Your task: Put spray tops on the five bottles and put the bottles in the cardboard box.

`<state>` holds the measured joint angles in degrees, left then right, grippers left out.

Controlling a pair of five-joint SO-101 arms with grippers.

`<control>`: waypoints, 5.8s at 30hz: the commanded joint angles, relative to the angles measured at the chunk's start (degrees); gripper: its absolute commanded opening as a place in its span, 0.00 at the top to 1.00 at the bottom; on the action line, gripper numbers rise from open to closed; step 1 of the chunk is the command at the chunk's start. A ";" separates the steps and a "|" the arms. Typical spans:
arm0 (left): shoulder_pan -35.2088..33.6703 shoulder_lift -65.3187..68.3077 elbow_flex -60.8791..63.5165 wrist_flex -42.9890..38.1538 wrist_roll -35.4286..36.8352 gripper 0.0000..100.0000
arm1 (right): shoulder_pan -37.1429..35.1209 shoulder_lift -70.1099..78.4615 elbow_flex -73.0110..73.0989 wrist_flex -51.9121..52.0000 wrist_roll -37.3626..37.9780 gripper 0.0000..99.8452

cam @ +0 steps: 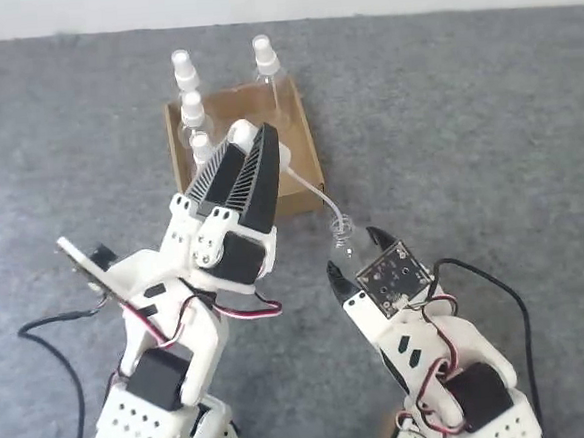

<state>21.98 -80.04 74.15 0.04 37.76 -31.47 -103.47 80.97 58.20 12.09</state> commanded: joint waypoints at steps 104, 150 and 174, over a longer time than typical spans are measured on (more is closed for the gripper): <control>1.58 -22.77 14.29 11.96 -10.37 0.99 | -7.69 -0.57 5.27 -19.03 -2.99 0.94; 3.69 -22.77 6.11 26.64 -18.73 0.87 | -5.23 -0.57 5.89 -20.09 3.69 0.99; -0.35 -22.42 12.53 19.52 -18.29 0.86 | -8.92 -0.57 3.69 -19.12 4.13 0.99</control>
<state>20.57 -102.20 87.16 21.32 19.91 -39.56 -103.47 88.79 39.65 15.25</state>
